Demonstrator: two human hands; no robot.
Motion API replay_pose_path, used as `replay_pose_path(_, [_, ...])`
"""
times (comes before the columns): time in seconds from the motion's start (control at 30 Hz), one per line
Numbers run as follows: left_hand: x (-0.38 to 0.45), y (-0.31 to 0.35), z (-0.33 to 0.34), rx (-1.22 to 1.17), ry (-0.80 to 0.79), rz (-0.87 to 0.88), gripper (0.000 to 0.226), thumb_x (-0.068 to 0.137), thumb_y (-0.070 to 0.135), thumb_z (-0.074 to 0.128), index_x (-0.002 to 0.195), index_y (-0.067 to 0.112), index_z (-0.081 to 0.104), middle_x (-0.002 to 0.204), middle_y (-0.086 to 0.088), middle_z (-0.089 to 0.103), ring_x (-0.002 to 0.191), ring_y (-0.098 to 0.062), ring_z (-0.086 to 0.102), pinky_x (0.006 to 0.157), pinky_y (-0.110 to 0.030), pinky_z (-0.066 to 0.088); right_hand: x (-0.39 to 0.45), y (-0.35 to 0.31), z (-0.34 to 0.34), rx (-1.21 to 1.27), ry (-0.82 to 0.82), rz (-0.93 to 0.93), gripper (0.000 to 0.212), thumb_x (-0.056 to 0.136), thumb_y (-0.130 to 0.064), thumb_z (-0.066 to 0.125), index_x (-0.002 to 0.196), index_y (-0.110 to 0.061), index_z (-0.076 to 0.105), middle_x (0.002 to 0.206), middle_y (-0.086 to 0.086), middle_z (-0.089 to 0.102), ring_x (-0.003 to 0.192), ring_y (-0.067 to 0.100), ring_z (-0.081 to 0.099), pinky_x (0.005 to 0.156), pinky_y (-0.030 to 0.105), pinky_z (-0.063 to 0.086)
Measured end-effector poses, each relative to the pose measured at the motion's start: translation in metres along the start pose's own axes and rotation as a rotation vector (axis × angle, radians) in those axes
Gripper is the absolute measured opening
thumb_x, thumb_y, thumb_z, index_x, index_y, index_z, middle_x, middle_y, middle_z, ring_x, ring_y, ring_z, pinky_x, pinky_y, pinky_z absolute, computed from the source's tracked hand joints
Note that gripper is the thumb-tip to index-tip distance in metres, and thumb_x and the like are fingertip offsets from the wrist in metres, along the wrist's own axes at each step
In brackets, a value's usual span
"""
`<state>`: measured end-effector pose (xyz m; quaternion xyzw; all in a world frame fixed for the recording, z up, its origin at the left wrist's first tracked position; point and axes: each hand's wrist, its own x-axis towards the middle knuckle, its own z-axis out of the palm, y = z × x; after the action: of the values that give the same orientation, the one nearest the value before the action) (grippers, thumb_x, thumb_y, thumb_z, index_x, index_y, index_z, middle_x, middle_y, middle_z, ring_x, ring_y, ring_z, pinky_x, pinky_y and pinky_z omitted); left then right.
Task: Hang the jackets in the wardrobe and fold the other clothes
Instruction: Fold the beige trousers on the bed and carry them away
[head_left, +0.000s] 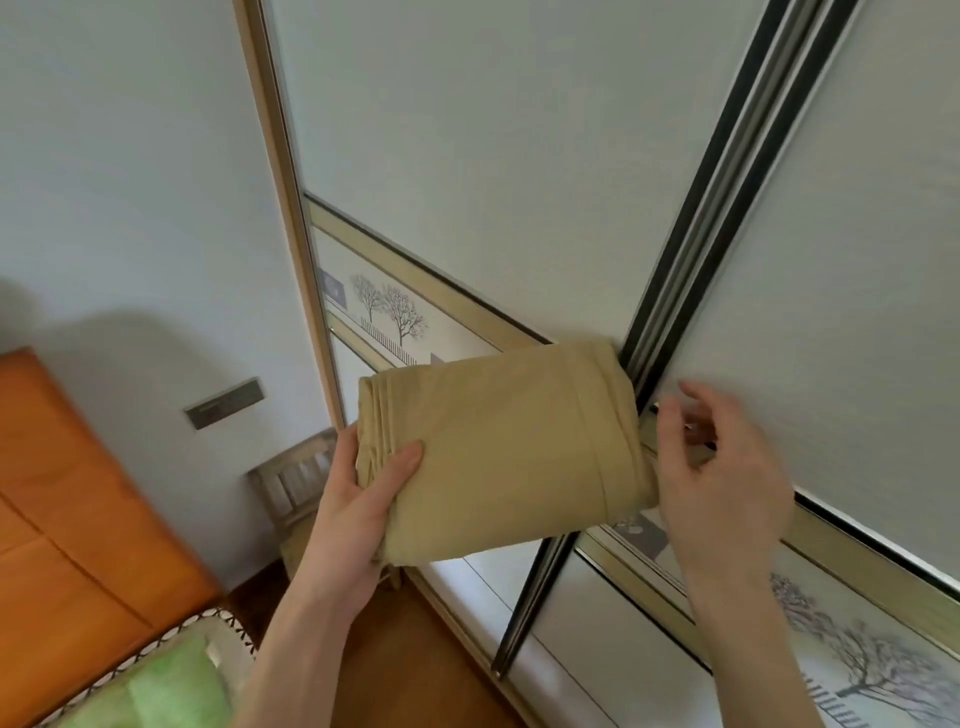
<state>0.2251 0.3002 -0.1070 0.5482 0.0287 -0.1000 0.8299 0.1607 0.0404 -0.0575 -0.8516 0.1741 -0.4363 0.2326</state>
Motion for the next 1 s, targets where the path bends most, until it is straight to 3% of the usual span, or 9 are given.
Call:
replay_pose_path(0.1, [-0.009,-0.005,0.004,-0.032,-0.001,-0.024,0.053,0.084,0.031,0.078,0.134,0.040,0.059,0.121,0.003,0.075,0.108,-0.026,0.075,0.092,-0.053,0.060,0.013,0.024,-0.005,-0.294,0.355,-0.343,0.025,0.105,-0.014,0.059,0.127,-0.015,0.071,0.121,0.010,0.069,0.106,0.033,0.058,0.085,0.044,0.047])
replay_pose_path(0.17, [-0.014,-0.008,0.008,-0.044,-0.001,-0.033,0.050,0.087,0.029,0.076,0.133,0.039,0.060,0.122,0.003,0.075,0.108,-0.025,0.075,0.092,-0.053,0.059,0.022,0.042,-0.008,-0.469,0.399,-0.386,0.037,0.105,-0.017,0.057,0.141,-0.022,0.064,0.147,0.014,0.057,0.132,0.036,0.050,0.107,0.051,0.041])
replay_pose_path(0.27, [-0.019,-0.010,0.013,-0.054,0.010,-0.046,0.052,0.087,0.030,0.076,0.135,0.039,0.060,0.127,0.002,0.073,0.114,-0.028,0.073,0.092,-0.053,0.059,0.024,0.061,-0.012,-0.661,0.307,-0.392,0.054,0.109,-0.032,0.052,0.161,-0.028,0.037,0.168,0.012,0.029,0.158,0.031,0.017,0.127,0.055,0.015])
replay_pose_path(0.33, [-0.023,-0.008,0.015,-0.061,0.007,-0.051,0.052,0.088,0.030,0.076,0.136,0.039,0.059,0.127,0.002,0.073,0.113,-0.028,0.073,0.084,-0.050,0.061,0.021,0.067,-0.015,-0.698,0.244,-0.397,0.059,0.111,-0.038,0.047,0.165,-0.029,0.025,0.172,0.007,0.017,0.160,0.028,0.002,0.128,0.056,0.006])
replay_pose_path(0.43, [-0.027,-0.002,0.017,-0.061,0.007,-0.025,0.049,0.092,0.027,0.073,0.138,0.036,0.058,0.124,0.002,0.073,0.104,-0.024,0.076,0.072,-0.043,0.063,0.022,0.070,-0.018,-0.697,0.238,-0.388,0.060,0.111,-0.038,0.046,0.165,-0.029,0.022,0.173,0.005,0.015,0.161,0.026,-0.002,0.128,0.055,0.005])
replay_pose_path(0.8, [-0.032,-0.003,0.017,-0.035,-0.033,-0.017,0.047,0.093,0.026,0.073,0.137,0.035,0.059,0.126,0.000,0.072,0.110,-0.030,0.071,0.079,-0.047,0.058,0.009,0.103,-0.065,-0.814,0.319,-0.417,0.062,0.109,-0.043,0.049,0.165,-0.030,0.025,0.172,0.006,0.019,0.161,0.027,0.001,0.129,0.052,0.007])
replay_pose_path(1.0, [-0.038,-0.010,0.038,0.011,-0.111,-0.014,0.035,0.090,0.021,0.073,0.119,0.039,0.064,0.115,0.002,0.074,0.097,-0.022,0.072,0.080,-0.043,0.057,0.000,0.129,-0.098,-0.847,0.382,-0.441,0.063,0.107,-0.043,0.053,0.164,-0.028,0.029,0.173,0.008,0.018,0.161,0.031,0.004,0.127,0.054,0.010])
